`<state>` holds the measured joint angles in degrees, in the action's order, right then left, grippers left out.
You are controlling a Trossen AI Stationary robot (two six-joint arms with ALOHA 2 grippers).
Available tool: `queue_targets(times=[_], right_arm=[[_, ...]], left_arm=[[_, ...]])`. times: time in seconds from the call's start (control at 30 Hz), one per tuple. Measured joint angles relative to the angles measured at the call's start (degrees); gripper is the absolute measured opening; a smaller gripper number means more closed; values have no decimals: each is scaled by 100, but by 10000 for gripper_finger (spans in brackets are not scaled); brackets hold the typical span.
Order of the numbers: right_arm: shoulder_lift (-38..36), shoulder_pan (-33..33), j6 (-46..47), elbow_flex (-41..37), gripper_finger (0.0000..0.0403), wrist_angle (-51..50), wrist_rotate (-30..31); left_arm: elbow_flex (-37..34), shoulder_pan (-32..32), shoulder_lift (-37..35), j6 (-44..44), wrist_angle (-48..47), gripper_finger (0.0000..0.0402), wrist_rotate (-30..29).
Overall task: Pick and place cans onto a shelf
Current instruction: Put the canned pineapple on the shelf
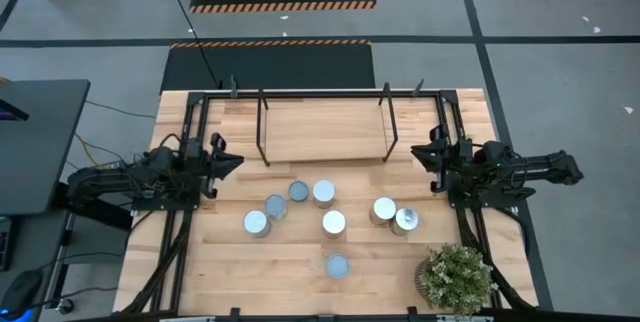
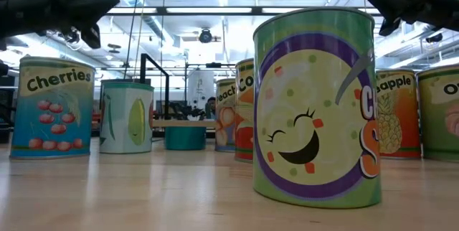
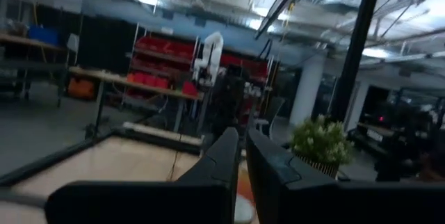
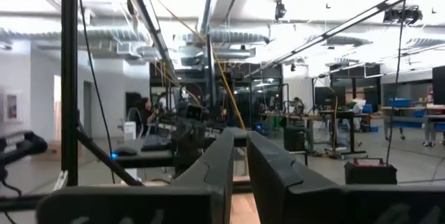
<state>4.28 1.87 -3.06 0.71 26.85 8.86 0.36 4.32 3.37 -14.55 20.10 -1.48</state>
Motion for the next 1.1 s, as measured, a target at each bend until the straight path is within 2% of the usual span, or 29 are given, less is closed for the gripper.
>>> queue_targets(times=[0.17, 0.33, 0.5, 0.77, 0.9, 1.1], right_arm=[[361, -16, 291, 162, 51, -150, -123], [1010, -20, 292, 651, 51, -430, -109], [1864, -20, 341, 1161, 51, -963, -90], [3457, -20, 912, 2103, 53, -2380, -39], [4257, 0, 934, 2721, 77, -3217, 101], [5270, 86, 934, 3509, 160, -3849, 114]], left_arm=[[0, 0, -1, 349, 624, 36, -38], [0, 2, 1, 505, 672, 49, -591], [0, 2, 119, 529, 594, 106, -782], [0, 0, 382, 533, 579, 202, -525], [0, -2, 458, 494, 575, 222, -514], [0, -4, 456, 296, 575, 224, -522]])
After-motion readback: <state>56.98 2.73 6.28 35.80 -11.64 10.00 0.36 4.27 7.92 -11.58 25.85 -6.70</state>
